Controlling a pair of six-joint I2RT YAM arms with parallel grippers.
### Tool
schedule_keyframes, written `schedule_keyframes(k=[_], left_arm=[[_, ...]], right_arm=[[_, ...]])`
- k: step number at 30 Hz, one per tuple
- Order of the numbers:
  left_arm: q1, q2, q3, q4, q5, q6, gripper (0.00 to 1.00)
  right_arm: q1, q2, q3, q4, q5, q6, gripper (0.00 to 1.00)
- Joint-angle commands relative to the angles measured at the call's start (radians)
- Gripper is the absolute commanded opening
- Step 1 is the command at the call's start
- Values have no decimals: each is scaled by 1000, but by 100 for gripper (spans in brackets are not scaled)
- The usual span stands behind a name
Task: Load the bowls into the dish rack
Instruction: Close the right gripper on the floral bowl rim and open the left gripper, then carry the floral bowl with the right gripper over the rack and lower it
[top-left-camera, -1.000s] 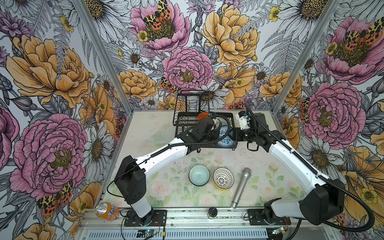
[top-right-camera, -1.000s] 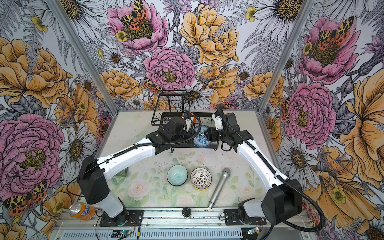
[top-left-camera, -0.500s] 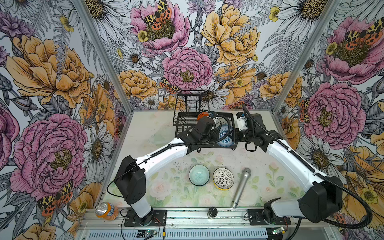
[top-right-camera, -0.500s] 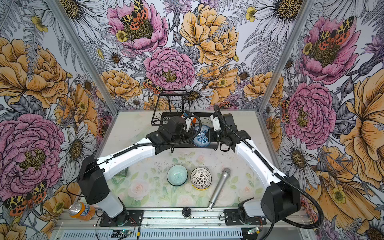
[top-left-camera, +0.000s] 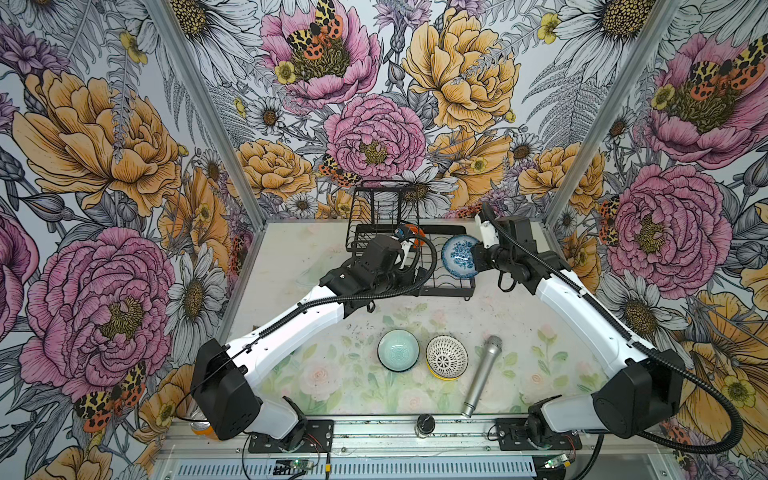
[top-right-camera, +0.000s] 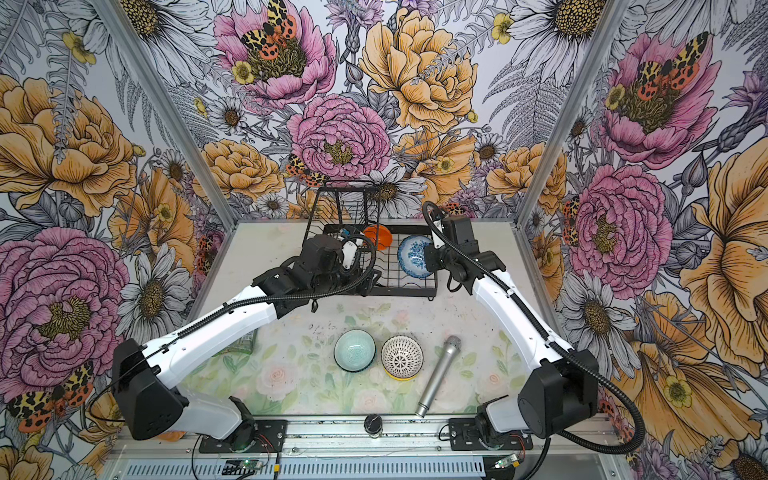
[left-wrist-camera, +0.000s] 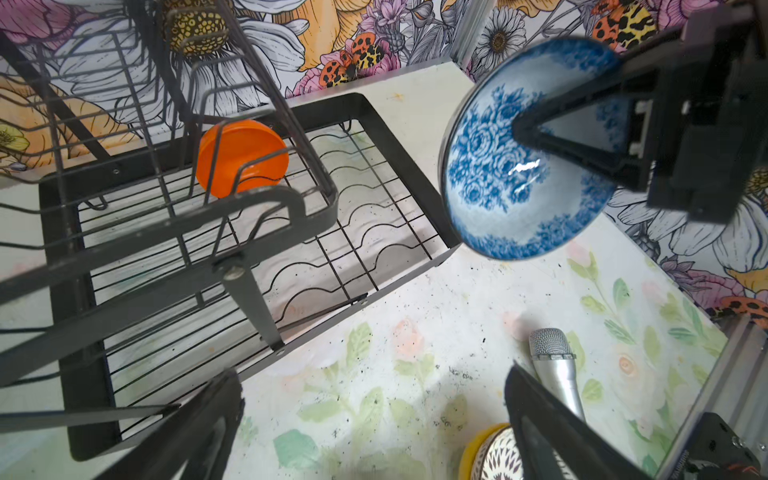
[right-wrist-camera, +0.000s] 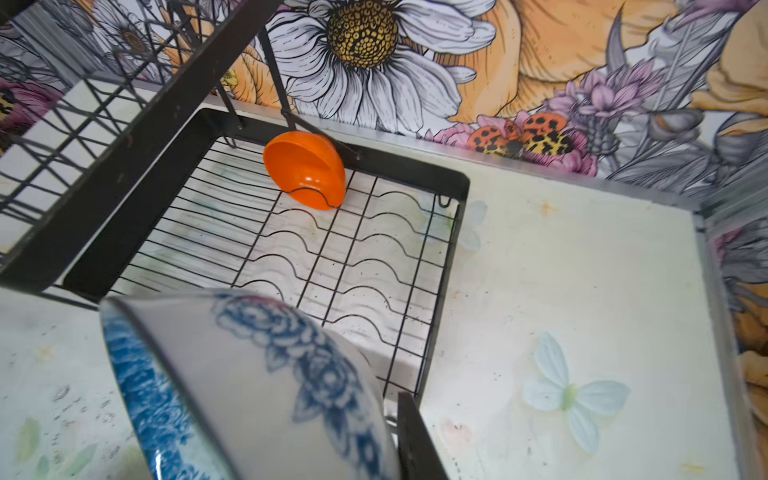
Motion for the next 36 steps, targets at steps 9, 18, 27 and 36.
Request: schedule_keyframes(k=[9,18,27,36], left_arm=[[60,-38,-94,-22,42,15,99],[74,-40,-108,2,49,23,99],[89,-67,-113,26,57,44,99],[107,-82,-122,28,86,63,99]], right_arm=[[17,87,-95,624,248,-447,0],[23,258,-203,1188,191,-813,0],[-9,507,-65,1345,225,-996,0],[-27,676,7,1411,178,-1153,0]])
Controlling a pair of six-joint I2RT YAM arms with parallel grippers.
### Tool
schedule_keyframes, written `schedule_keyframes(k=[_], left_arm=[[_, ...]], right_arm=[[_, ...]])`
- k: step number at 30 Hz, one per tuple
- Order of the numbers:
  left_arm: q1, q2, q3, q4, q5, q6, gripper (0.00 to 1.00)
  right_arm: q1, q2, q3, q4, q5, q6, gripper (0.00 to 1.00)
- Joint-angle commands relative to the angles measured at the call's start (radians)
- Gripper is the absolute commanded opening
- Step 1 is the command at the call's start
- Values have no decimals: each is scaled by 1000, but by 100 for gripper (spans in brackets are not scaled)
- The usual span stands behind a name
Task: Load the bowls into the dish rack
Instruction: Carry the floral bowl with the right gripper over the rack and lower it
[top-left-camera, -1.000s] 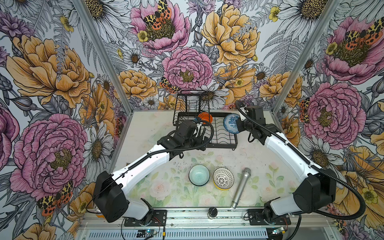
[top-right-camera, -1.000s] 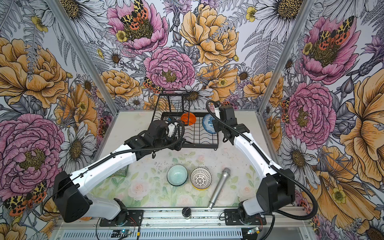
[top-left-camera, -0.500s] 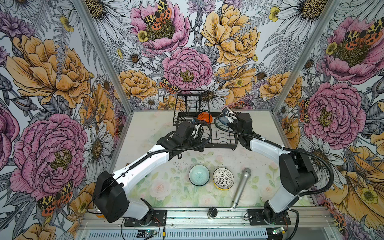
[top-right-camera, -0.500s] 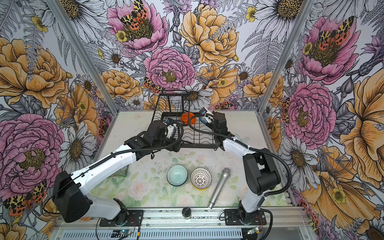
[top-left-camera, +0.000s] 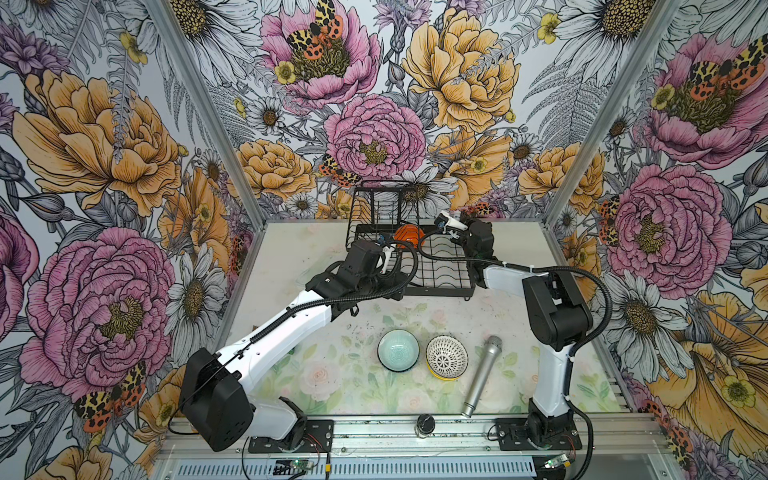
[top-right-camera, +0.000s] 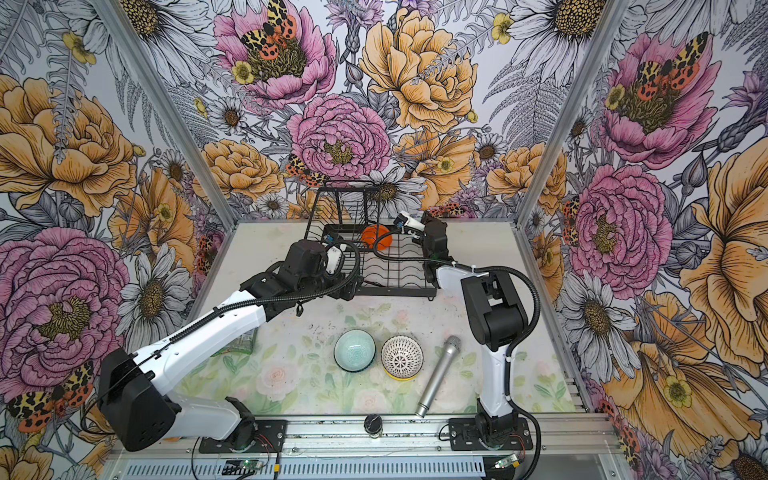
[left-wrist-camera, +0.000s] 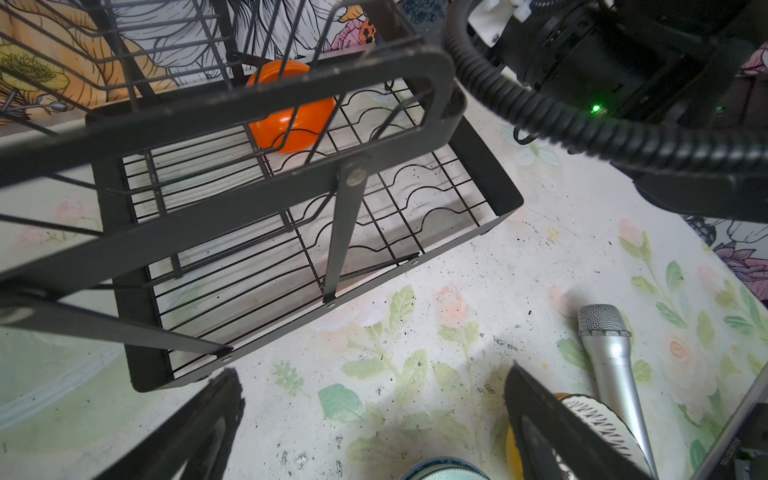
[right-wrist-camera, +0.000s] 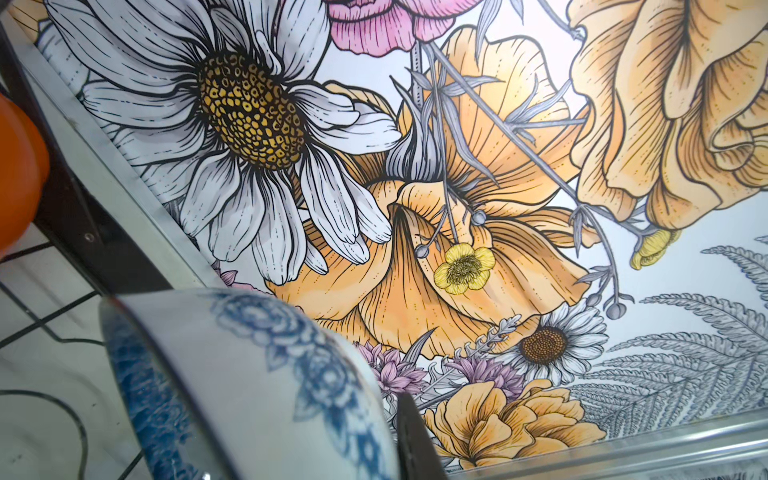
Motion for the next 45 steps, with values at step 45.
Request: schedule_keyframes(k=[45], left_arm=[[19,-12,-11,27,85,72,99]], right_arm=[[-24,241,139,4,-208,-215,0]])
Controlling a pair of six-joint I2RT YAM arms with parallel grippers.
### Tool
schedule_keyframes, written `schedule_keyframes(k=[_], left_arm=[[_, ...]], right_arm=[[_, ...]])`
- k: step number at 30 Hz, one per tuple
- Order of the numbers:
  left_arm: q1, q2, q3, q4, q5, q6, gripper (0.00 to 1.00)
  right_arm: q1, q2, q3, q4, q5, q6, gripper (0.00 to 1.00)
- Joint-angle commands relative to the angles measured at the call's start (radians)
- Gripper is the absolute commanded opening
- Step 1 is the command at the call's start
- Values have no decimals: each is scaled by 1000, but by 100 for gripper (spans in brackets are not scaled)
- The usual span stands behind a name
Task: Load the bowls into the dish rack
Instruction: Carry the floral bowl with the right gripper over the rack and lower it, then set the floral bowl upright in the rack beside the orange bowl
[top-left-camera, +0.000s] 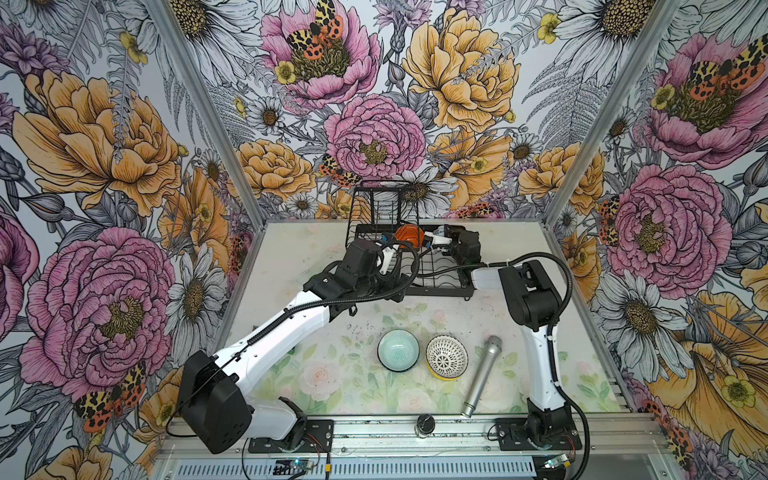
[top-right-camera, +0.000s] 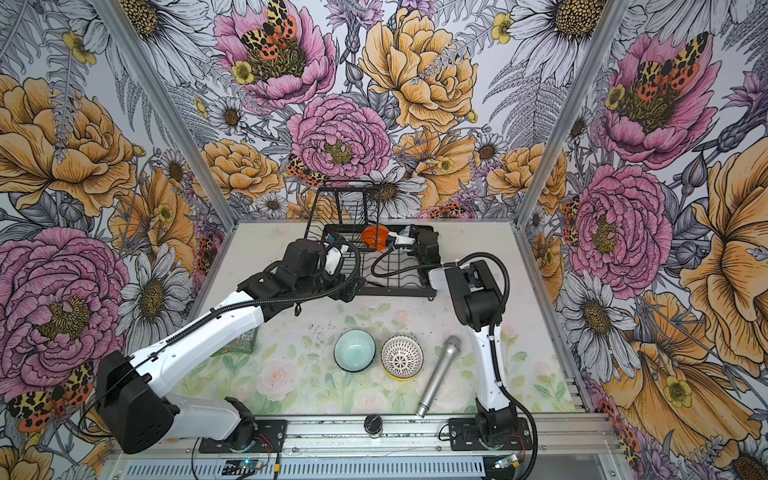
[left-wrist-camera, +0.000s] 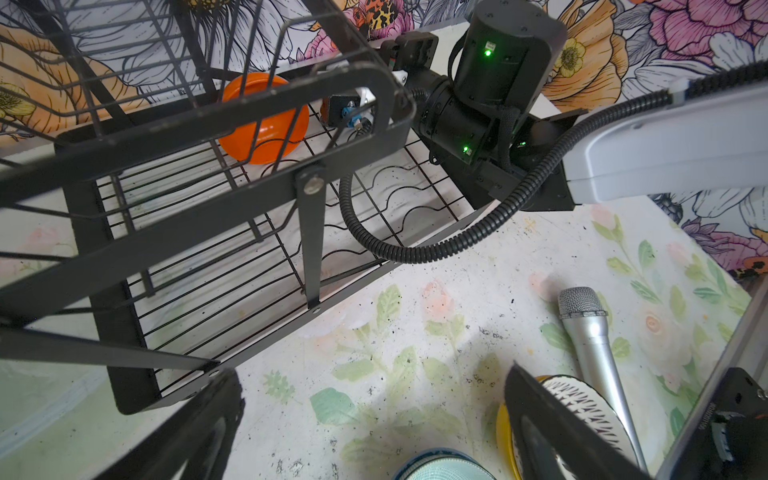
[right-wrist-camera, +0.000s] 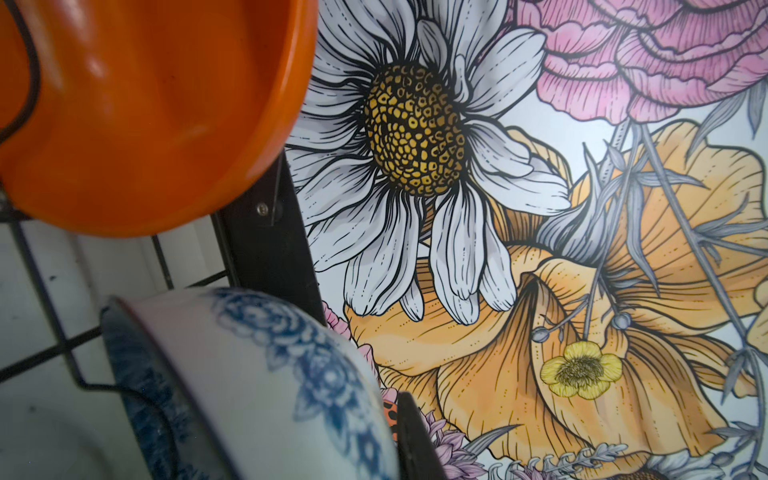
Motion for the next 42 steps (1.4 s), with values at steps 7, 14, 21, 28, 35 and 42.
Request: schedule_keyframes(k=[7,14,21,28,35,42], left_arm=[[12,13,-7,23,20,22,99],[12,4,-10,22,17,12,99],[6,-11,-24,22,15,1,99],[1,-47,-50,22,3,-5,99],[-4,-85,-75,32,-7,-16,99],[-7,-141,-133,40,-54,-32,99]], right_arm=[[-14,-51,62,-253,-42,104,5],[-16,-42,88,-285,-21,120,25],[-16,-77,84,-300,-17,135,47],[-17,-134,65,-308,-13,168,93],[-17,-214,4,-268,7,214,99],[11,-372,-113,-272,63,315,100]])
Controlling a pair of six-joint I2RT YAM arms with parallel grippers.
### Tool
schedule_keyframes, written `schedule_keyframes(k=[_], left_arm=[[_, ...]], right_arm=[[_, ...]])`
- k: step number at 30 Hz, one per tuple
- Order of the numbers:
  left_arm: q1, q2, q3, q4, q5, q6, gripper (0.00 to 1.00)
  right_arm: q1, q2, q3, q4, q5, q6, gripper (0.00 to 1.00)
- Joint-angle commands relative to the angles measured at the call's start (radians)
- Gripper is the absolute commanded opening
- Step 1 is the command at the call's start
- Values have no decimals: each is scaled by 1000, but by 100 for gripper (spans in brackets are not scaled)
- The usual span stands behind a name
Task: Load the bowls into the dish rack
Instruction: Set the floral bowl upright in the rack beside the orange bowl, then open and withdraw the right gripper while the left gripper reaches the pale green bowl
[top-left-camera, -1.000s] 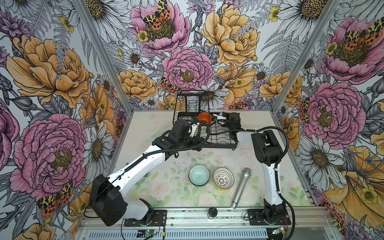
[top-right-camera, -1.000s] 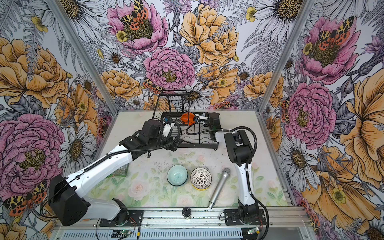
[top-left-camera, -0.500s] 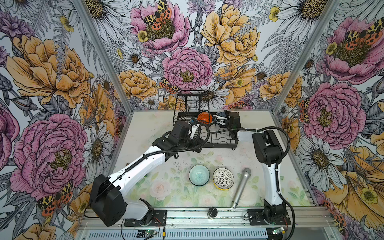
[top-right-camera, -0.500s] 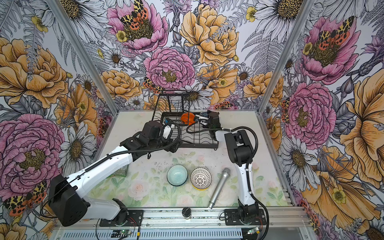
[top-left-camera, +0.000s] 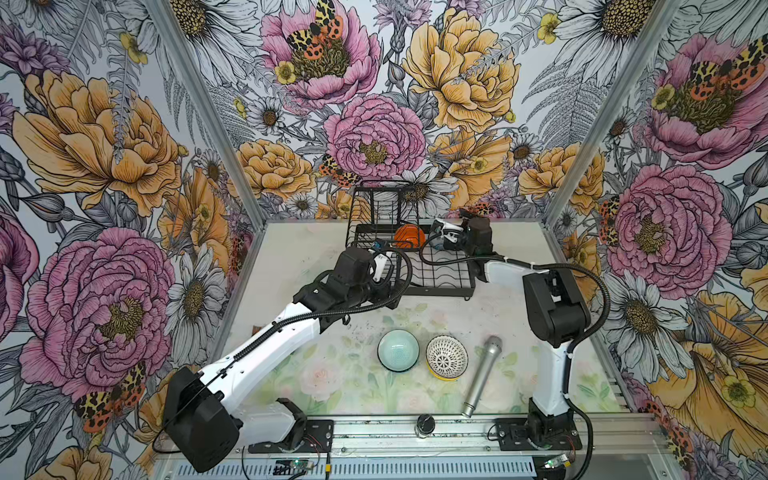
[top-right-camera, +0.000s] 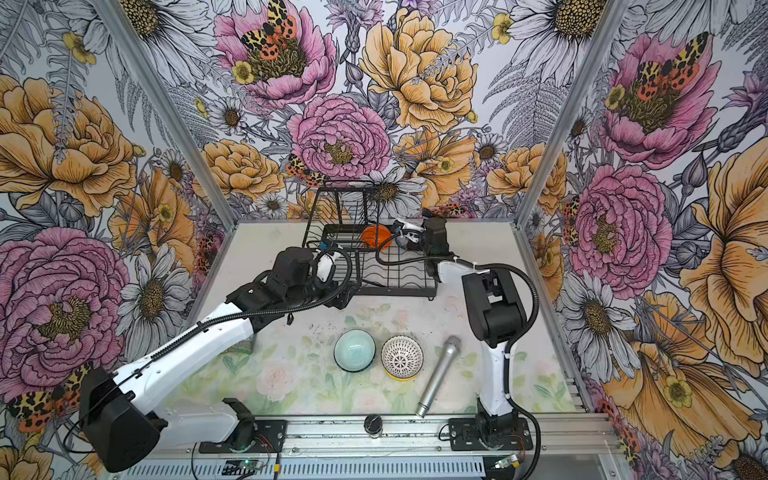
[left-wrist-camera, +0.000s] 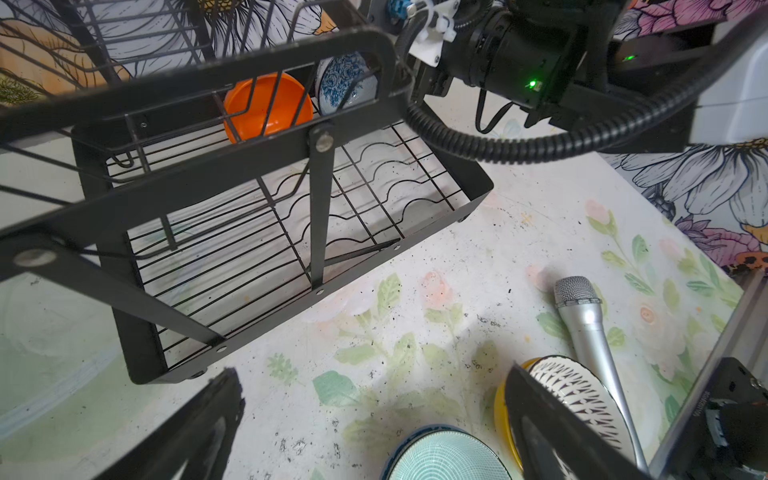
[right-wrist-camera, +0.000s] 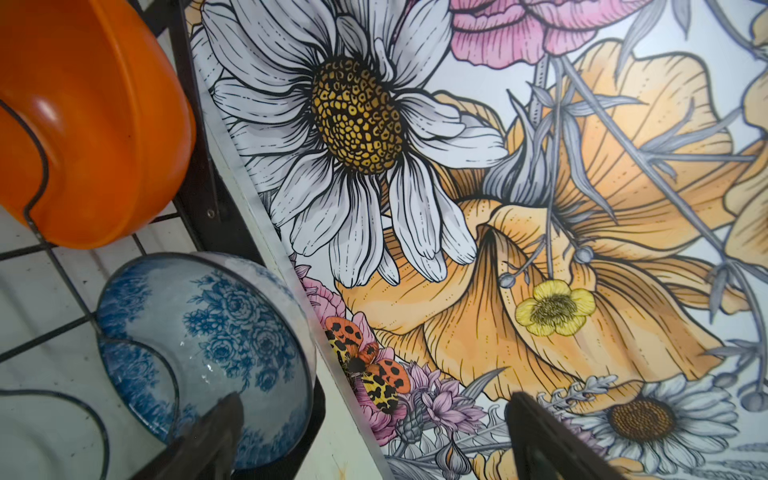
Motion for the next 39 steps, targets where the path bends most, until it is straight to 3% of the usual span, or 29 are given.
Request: schedule_keyframes(k=[1,6,11,15,20,27,39], left_arm=[[-6,-44,-40,19,-44,-28,99],[-5,-98,-90,22,-43,-66,99],[0,-139,-113,4,-31,-82,99],[-6,-136,-120,-31,-28,-92,99],[-25,-143,-142,-32,-72,-126,99],[-29,-127,-159,-47,-128,-134,99],[4,-164,-156,-239,-144,-163,99]], right_arm=[[24,-123,-61,14,58,98,100],[91,-303,-193,-76,183,258,99],[173,-495,-288,-266,281,509,100],[193,-606,-241,-586,268,794,99],[195,-691,-216,-824,190,989,99],[195,-689,-148,-1029,103,1095,99],[189,-663,-60,-1110,65,1120,99]])
